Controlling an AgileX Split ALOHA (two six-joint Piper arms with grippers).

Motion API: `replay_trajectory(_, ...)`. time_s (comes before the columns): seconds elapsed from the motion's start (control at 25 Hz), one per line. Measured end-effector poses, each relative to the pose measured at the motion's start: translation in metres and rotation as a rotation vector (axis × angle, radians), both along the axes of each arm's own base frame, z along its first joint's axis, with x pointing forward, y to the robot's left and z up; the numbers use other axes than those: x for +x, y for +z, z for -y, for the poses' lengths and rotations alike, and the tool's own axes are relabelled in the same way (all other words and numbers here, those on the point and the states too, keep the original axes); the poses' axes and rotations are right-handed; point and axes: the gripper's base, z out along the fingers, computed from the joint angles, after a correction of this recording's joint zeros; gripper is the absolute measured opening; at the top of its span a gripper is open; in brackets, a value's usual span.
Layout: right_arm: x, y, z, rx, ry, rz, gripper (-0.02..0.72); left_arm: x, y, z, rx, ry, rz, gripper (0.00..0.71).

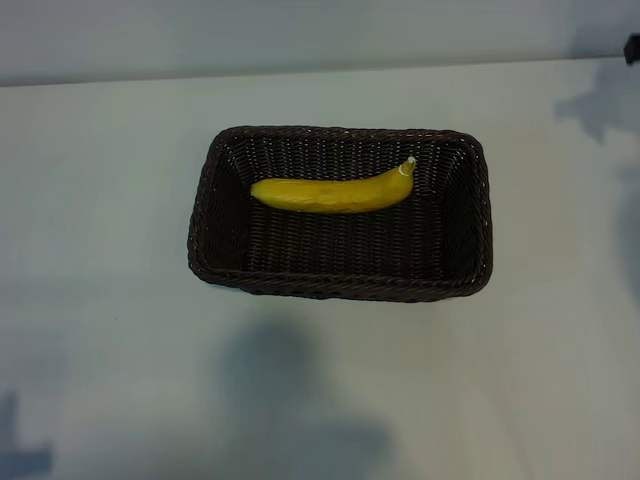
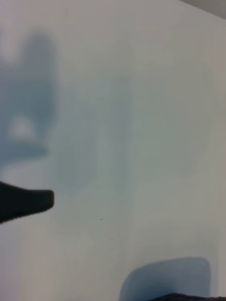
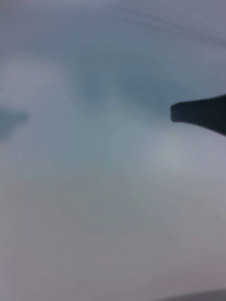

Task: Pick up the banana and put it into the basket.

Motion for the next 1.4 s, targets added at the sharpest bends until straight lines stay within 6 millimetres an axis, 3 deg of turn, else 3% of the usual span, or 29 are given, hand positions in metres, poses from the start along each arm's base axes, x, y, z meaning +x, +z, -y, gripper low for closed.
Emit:
replay_trajectory(0.36,-0.104,0.023,-0.005,-0.041,0.026,-0.049,0.594,0.0,0.0,0.0,0.0,0.0,0.0,0.529)
replay_trajectory(0.76,-0.219,0.056,-0.015,-0.055,-0.011,0.112,0.594,0.0,0.0,0.0,0.0,0.0,0.0,0.529)
replay_trajectory(0.92,-0.259,0.048,-0.018,-0.061,-0.019,0.201,0.594,0.0,0.0,0.0,0.0,0.0,0.0,0.529)
replay_trajectory(1.12,-0.304,0.022,-0.022,-0.066,-0.021,0.271,0.594,0.0,0.0,0.0,0.001,-0.001,0.0,0.529)
replay_trajectory(1.28,-0.324,-0.001,-0.024,-0.064,-0.028,0.272,0.594,0.0,0.0,0.0,0.001,-0.001,0.0,0.529)
replay_trajectory(1.4,-0.33,-0.002,-0.024,-0.06,-0.051,0.329,0.594,0.0,0.0,0.0,0.003,-0.002,0.0,0.529)
